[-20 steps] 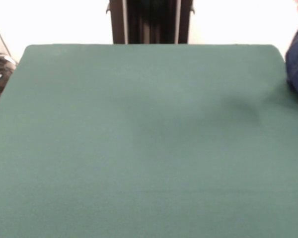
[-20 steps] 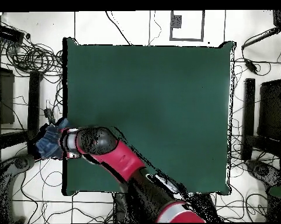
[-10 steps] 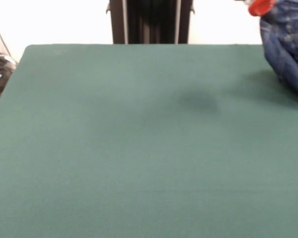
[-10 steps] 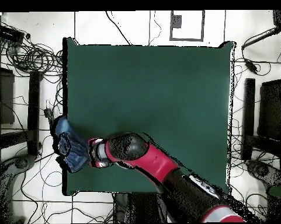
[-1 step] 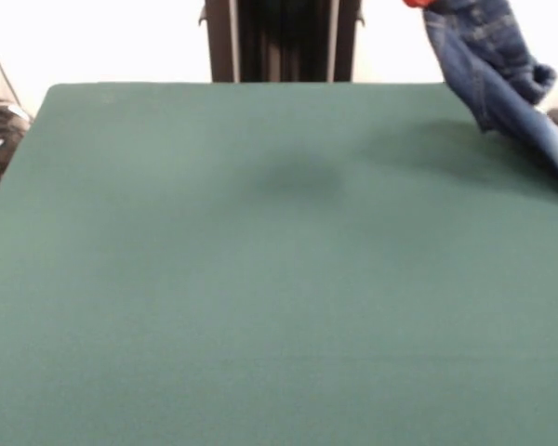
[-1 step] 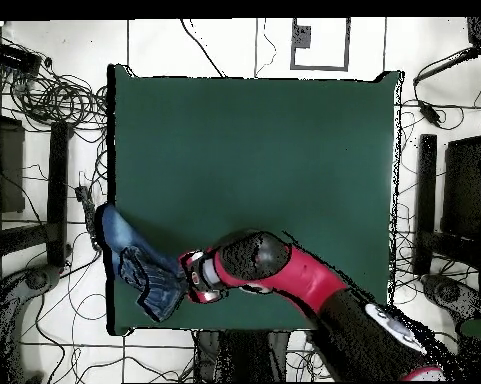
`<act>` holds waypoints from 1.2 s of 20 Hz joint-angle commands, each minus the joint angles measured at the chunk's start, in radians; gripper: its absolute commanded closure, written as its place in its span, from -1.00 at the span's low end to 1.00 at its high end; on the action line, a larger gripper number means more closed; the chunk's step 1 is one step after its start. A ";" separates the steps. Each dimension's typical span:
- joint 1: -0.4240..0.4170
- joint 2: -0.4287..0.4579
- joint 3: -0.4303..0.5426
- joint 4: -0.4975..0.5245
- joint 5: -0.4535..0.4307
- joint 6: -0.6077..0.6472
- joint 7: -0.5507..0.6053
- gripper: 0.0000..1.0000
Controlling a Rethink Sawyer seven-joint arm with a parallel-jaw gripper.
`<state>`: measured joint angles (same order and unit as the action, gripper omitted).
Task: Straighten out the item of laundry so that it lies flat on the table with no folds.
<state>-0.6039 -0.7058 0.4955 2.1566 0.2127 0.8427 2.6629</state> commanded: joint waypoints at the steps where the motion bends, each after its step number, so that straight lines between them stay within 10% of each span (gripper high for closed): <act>1: -0.048 0.016 0.052 -0.125 -0.086 0.178 -0.177 1.00; 24: -0.153 0.264 0.080 -0.421 -0.390 0.342 -0.374 1.00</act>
<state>-0.7046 -0.4877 0.5079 1.8779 -0.0989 1.0402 2.6389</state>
